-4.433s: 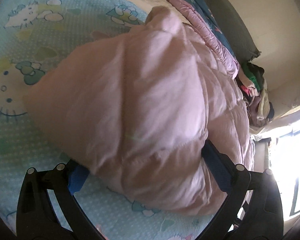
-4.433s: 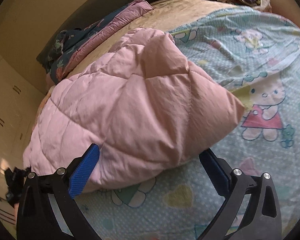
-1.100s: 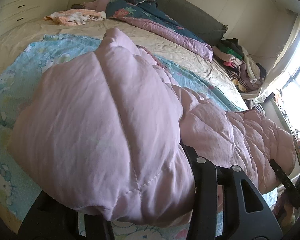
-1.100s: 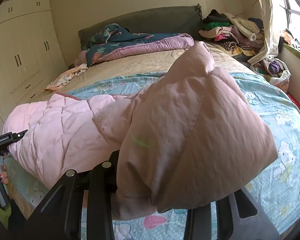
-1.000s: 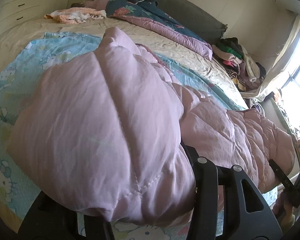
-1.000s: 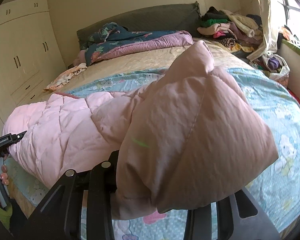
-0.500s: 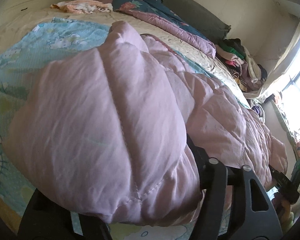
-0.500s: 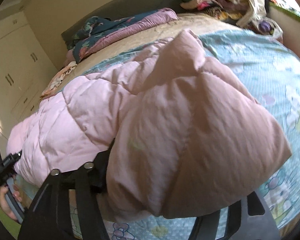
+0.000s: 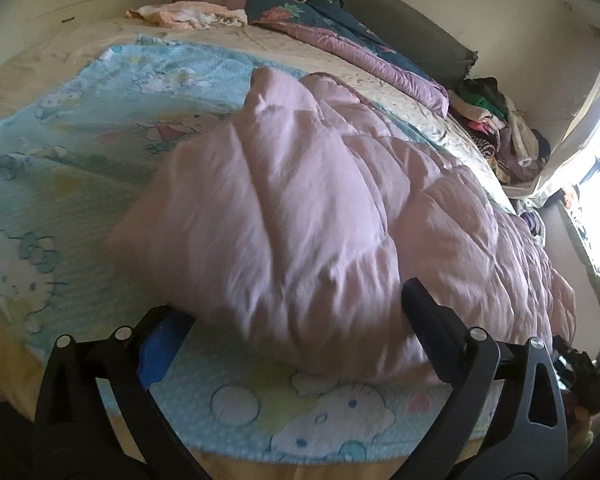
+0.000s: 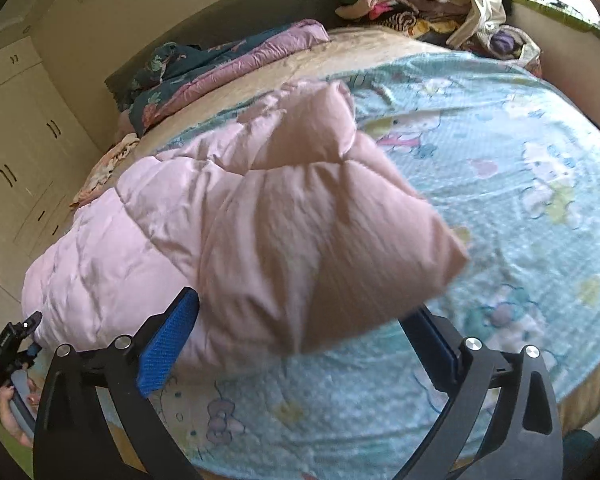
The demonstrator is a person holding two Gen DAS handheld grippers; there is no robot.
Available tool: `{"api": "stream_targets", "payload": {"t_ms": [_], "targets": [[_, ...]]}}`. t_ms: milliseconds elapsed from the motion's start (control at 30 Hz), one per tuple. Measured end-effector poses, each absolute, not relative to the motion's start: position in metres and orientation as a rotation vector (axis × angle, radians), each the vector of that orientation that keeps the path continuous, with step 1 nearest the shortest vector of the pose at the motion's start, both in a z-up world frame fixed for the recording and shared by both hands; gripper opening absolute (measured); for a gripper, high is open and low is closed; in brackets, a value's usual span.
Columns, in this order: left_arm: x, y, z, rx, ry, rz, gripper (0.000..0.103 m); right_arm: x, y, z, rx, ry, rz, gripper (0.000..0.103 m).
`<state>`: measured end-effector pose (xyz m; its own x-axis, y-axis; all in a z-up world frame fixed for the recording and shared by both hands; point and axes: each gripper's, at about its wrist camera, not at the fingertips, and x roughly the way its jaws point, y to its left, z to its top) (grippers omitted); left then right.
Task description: Fold large clothes
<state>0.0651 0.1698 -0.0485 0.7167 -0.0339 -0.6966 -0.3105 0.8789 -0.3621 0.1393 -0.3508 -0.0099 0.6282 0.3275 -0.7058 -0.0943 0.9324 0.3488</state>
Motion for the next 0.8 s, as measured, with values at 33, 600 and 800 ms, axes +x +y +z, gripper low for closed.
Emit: {"api": "stream_targets", "payload": {"t_ms": [33,600,800], "targets": [[0.061,0.168,-0.045,-0.474,0.763,0.166,0.093,0.135,-0.352,-0.006,0.290,0.851,0.241,0.099],[0.009,0.115,0.019,-0.345,0.657,0.108,0.094,0.044,-0.325,0.073,0.129,0.650,0.333,0.099],[-0.003,0.086,0.024,-0.311,0.647,0.051,0.094,0.023,-0.304,0.086,0.094,0.627,0.377,0.099]]}}
